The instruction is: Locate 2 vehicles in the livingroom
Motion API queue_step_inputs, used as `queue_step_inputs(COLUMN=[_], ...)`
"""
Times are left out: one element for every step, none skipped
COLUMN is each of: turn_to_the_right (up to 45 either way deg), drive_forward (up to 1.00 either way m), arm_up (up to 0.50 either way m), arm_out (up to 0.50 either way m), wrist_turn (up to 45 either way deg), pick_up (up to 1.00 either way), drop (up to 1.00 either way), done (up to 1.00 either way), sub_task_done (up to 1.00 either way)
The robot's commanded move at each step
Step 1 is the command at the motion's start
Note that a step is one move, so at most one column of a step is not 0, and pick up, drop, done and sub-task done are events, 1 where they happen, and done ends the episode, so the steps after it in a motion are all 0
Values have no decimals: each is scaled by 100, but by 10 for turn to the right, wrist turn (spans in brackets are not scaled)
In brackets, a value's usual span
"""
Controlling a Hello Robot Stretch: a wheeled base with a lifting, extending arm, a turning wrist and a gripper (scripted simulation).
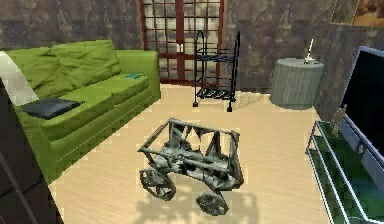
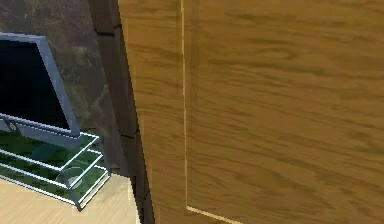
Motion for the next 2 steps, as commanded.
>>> queue_step_inputs(turn_to_the_right=[30, 0], drive_forward=[0, 60], arm_up=[0, 0], arm_out=[0, 0], wrist_turn=[0, 0], pick_up=[0, 0], drop=[0, 0], done=[0, 0], sub_task_done=[0, 0])
